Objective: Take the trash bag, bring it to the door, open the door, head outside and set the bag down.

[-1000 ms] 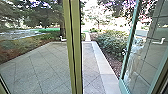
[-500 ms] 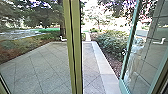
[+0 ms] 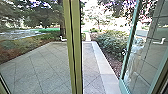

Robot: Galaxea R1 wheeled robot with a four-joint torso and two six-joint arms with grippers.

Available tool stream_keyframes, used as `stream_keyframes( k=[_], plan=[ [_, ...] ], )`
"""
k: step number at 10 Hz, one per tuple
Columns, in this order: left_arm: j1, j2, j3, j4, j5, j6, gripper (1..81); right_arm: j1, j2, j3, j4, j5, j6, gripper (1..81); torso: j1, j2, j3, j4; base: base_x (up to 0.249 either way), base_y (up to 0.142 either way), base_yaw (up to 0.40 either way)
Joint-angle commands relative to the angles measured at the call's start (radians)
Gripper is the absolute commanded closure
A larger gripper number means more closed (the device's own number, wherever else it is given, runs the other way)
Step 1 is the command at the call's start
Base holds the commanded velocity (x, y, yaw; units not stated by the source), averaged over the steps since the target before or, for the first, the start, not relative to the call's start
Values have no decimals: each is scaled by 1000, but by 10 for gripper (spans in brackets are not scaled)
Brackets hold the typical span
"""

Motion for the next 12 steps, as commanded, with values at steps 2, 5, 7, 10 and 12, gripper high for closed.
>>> stream_keyframes(
  k=[2, 5, 7, 10, 12],
  plan=[
    [-48, -5, 3, 8, 58, 6, 811, 47, 21, 13, -14, -59, -9, 10, 0, 0, 0, 0, 0, 0, 0],
    [-47, -5, 3, 8, 58, 6, 811, 47, 21, 13, -14, -59, -9, 10, 0, 0, 0, 0, 0, -45, 0],
    [-47, -5, 3, 10, 58, 6, 811, 47, 21, 13, -14, -59, -9, 10, 0, 0, 0, 0, 0, -78, 0],
    [-47, -5, 3, 10, 60, 6, 811, 47, 20, 13, -14, -59, -9, 10, 0, 0, 0, 0, 0, -78, 0],
    [-48, -5, 3, 10, 60, 6, 811, 47, 20, 13, -14, -59, -9, 10, 0, 0, 0, 0, 0, -78, 0]
  ],
)
